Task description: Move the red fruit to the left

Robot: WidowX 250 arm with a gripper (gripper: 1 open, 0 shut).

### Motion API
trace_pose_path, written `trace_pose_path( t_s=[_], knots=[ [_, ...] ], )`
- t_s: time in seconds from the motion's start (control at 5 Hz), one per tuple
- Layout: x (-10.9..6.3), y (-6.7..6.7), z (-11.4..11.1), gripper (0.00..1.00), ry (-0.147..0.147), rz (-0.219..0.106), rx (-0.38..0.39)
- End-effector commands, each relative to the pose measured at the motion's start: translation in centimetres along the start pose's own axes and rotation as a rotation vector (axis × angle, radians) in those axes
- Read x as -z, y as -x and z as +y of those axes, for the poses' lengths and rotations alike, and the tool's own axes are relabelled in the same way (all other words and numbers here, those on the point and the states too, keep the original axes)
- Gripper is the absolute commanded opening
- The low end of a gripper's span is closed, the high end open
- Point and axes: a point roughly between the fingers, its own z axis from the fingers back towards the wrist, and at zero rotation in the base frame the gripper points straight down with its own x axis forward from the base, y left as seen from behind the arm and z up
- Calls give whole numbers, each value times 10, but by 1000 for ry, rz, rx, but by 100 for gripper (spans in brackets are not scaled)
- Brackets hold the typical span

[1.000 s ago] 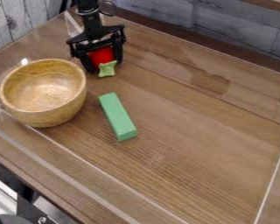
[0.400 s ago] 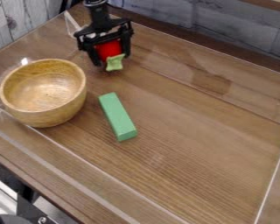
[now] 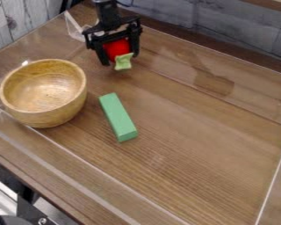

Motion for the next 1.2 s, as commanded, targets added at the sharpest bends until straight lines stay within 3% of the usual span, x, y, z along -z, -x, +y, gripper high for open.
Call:
trace_pose_path(
  t_s=[0.0, 0.2, 0.6, 1.0],
  knots=[
    [-33, 1, -5, 100, 55, -82, -60],
    [-20, 2, 0, 100, 50, -87, -135],
    [-27, 0, 1, 100, 44, -68, -136],
    [-61, -8, 8, 100, 37, -47, -163]
  ],
)
